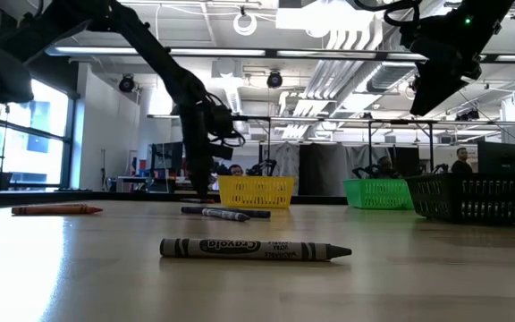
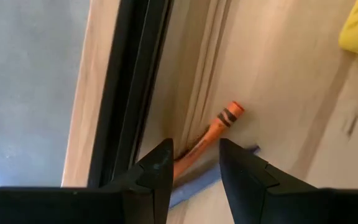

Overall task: Sort crayons
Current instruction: Put the orange crayon into the green bin

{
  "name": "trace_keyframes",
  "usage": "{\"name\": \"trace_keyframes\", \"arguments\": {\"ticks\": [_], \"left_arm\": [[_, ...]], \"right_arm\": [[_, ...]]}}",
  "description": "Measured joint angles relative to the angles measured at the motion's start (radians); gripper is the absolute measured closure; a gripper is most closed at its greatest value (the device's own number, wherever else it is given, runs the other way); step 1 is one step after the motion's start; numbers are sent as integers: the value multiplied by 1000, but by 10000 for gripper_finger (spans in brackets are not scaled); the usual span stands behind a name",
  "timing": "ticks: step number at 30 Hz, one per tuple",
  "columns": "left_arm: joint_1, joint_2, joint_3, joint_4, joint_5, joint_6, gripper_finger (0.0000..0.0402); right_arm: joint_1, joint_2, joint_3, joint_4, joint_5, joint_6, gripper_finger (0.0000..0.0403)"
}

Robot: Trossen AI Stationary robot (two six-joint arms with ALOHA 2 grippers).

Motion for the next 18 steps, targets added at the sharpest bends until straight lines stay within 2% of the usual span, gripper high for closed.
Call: {"name": "trace_keyframes", "arguments": {"ticks": [15,18], "left_arm": [[19,11,0,17,9,41,287],[32,11,0,-5,16,26,298]], "right_arm": [[0,0,0,0,0,0,272],[0,0,0,0,0,0,272]]}}
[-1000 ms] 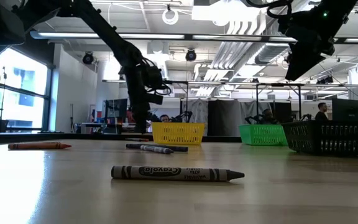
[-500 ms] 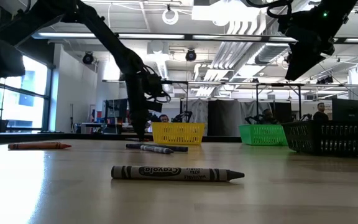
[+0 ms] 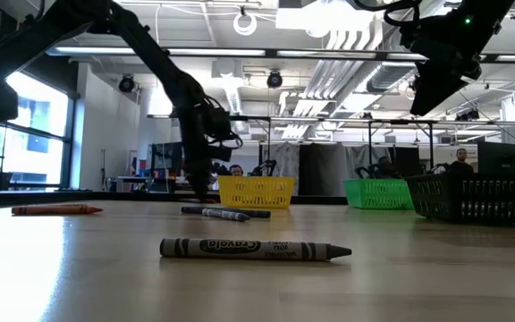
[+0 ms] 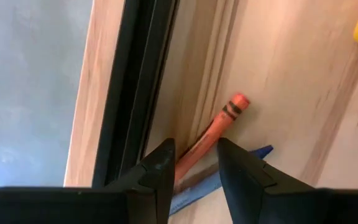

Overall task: Sort crayons
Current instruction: Put the orange crayon into the green bin

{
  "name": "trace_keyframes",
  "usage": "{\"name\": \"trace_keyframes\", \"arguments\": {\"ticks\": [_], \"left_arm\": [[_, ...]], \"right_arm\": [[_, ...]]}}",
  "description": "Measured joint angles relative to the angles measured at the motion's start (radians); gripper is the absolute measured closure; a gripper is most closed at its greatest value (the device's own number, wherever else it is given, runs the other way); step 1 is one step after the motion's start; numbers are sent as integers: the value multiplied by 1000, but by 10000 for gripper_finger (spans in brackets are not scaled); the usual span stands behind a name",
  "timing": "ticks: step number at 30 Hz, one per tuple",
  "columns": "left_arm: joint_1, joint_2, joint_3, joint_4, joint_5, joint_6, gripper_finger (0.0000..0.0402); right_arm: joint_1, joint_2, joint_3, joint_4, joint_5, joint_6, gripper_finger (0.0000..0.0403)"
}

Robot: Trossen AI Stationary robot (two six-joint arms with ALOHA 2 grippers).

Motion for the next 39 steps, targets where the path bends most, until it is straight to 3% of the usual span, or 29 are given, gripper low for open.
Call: {"name": "trace_keyframes", "arguments": {"ticks": [13,20,31,39], "left_arm": [[27,0,2,-76,46,-78,387],[26,0,2,-82,44,-114,390],[14,-5,-1,-86,41,-291,401],[-3,-81,-3,-55,-49,-276,401]], "right_arm": [[0,0,0,0,0,0,272],[0,0,0,0,0,-15,272],[0,0,0,-1,0,-26,272],[0,0,0,-1,0,-19,272]]}}
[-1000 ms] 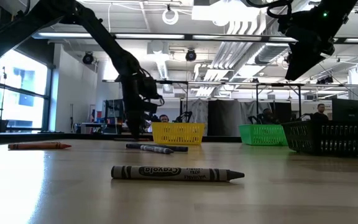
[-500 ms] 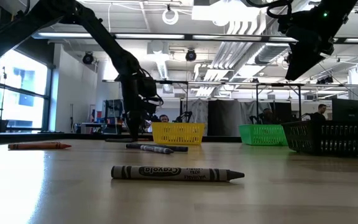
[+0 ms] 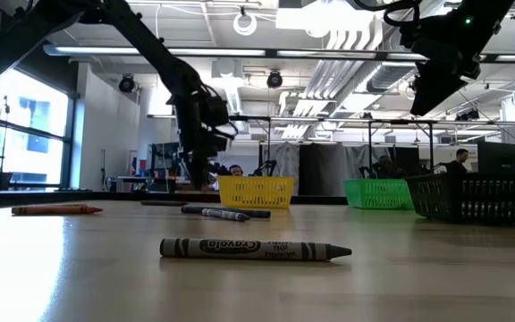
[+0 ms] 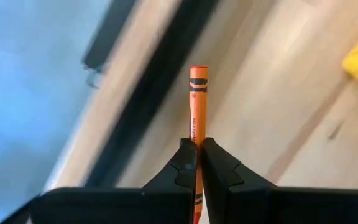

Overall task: Sort crayons
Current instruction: Put the orange crayon into the green bin

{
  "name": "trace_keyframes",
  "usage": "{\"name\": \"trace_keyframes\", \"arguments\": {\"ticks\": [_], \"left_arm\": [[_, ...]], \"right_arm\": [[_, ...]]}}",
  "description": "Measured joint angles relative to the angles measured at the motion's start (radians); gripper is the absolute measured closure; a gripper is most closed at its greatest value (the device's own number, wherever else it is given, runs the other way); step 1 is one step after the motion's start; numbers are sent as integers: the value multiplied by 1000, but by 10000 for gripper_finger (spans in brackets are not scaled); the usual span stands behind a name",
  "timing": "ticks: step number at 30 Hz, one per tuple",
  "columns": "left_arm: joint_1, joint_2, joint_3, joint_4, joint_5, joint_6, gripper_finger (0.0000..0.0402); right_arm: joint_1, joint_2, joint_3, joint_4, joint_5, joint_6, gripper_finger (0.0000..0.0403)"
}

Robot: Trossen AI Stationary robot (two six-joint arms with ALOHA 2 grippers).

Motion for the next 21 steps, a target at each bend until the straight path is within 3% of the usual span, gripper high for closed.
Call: {"name": "trace_keyframes", "arguments": {"ticks": [5,11,16,21], "left_arm": [[2,-86,0,19,-16,-24,402],[-63,-203,1,100,177,-75,401],[-172,-281,2,193,301,-75,401],[-298,-316,3,242,319,-90,401]], "right_arm": [[0,0,0,6,42,2,272],[0,0,-4,80,146,-60,272],[-34,-7,-87,222,186,-177,272],[-115,-26,-199,479,174,-313,272]]}}
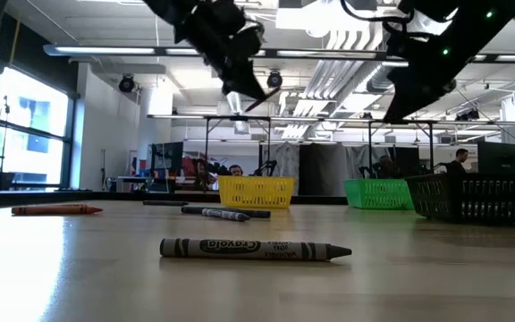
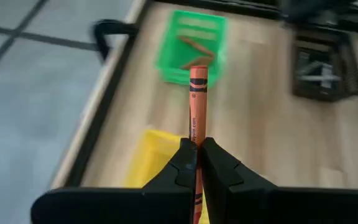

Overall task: Sort crayons
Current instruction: Put the orange crayon into the green bin

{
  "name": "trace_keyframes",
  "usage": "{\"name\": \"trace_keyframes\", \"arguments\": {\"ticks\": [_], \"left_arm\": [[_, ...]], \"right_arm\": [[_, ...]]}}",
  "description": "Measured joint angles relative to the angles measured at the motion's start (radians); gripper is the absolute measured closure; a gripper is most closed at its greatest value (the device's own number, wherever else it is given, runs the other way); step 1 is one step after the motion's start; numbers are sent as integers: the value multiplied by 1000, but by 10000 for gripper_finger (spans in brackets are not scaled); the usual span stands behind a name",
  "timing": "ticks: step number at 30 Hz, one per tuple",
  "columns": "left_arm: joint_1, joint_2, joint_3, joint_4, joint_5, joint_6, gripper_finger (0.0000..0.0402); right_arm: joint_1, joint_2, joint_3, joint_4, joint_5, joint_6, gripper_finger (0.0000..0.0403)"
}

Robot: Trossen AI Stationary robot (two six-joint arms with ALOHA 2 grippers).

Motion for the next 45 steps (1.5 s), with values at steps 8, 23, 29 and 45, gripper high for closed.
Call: {"name": "trace_keyframes", "arguments": {"ticks": [8,23,29,45], "left_arm": [[-142,7,0,-3,-40,-3,401],[-246,11,0,237,-142,-55,401],[-279,22,-1,281,-153,-45,401],[-308,24,0,348,-166,-34,401]], "right_arm": [[-188,-28,-153,585,-428,-262,272],[-240,-25,-260,1145,-803,-175,272],[-207,-24,-260,1193,-754,-192,272],[-207,-24,-259,1256,-748,-210,272]]}}
